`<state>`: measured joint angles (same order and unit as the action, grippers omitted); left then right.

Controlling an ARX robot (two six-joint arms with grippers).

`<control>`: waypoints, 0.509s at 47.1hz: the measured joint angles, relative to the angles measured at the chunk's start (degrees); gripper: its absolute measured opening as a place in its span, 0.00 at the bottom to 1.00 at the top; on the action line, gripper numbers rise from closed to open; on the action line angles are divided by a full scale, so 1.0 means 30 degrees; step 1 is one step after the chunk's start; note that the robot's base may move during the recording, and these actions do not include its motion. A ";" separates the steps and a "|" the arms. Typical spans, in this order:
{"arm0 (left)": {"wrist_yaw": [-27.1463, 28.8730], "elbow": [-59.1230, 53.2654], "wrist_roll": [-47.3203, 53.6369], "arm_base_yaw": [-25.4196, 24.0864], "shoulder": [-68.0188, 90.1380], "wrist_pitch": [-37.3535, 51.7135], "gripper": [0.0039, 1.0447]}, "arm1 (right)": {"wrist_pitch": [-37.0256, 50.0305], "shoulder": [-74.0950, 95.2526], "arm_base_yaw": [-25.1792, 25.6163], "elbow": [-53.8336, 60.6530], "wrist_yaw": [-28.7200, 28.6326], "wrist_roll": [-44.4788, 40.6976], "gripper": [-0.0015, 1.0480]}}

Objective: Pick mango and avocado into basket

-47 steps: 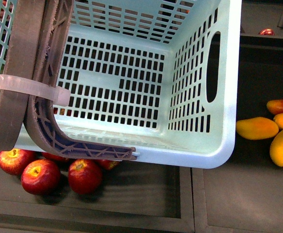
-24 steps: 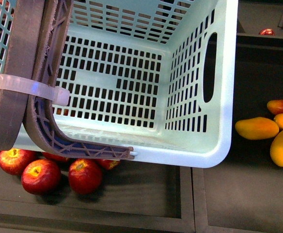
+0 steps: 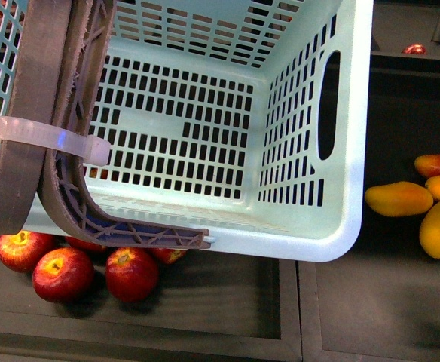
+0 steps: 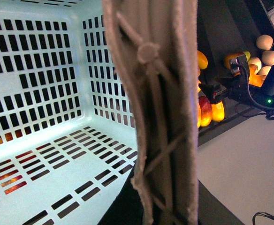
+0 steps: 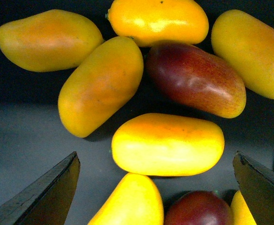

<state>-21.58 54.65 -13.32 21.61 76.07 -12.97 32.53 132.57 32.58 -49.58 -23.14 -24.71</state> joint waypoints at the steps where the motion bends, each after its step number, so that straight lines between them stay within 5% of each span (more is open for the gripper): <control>1: 0.0000 0.0000 0.0000 0.0000 0.0000 0.0000 0.07 | -0.0153 0.0182 0.0066 -0.0248 -0.0175 -0.0277 0.93; 24: -0.0007 0.0000 0.0000 0.0000 0.0000 0.0000 0.07 | -0.6120 0.3519 0.0758 -0.6419 -0.3453 -0.7701 0.93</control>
<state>-21.61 54.65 -13.32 21.61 76.07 -12.97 14.17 143.13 34.85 -68.84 -33.50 -47.81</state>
